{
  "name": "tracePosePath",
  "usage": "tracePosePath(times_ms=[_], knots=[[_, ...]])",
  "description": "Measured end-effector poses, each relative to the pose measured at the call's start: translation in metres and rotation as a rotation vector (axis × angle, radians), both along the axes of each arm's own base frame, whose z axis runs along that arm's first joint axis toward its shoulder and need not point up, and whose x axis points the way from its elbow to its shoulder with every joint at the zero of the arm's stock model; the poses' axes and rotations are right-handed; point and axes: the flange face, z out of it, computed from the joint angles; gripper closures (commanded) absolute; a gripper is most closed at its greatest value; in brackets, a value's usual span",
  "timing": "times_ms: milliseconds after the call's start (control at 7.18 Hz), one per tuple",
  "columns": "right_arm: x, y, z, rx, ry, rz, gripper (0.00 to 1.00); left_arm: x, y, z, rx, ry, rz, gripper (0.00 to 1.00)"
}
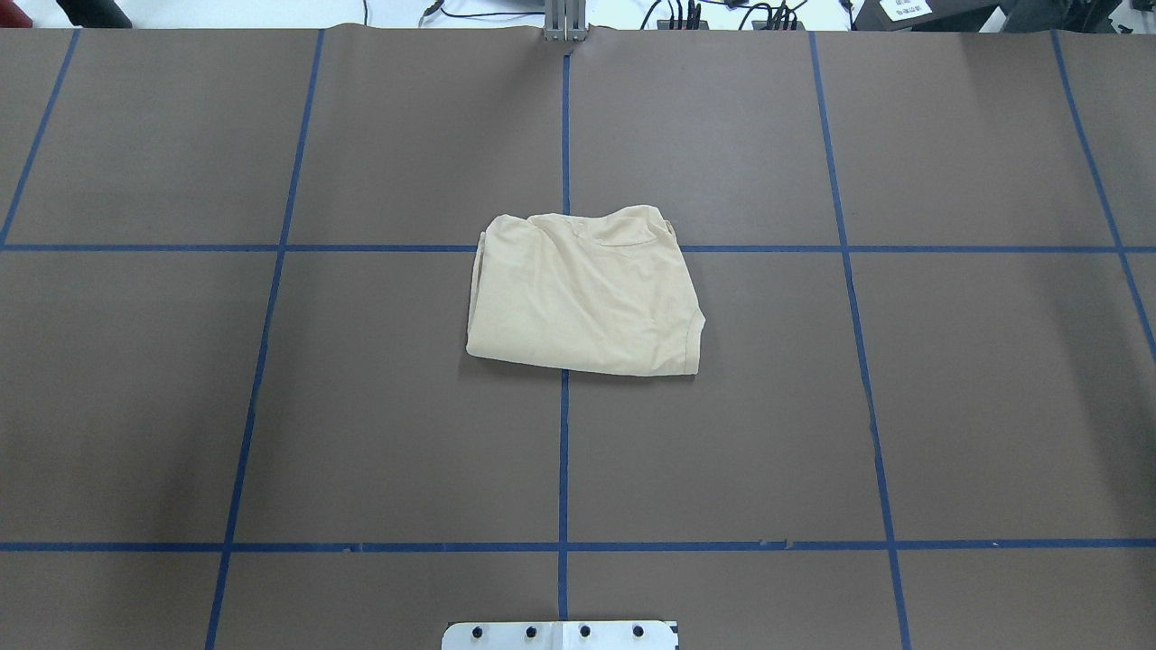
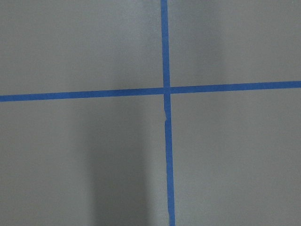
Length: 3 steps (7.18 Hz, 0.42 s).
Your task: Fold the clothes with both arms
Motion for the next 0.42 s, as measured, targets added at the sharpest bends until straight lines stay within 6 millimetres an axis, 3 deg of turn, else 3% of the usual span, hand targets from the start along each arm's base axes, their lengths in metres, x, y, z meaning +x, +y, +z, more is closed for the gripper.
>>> tracePosePath(times_ms=[418], knots=[[0.0018,-0.0002,0.0018,0.001,0.027,0.002,0.0,0.0,0.0001,0.0001,0.0,0.0,0.0,0.0]])
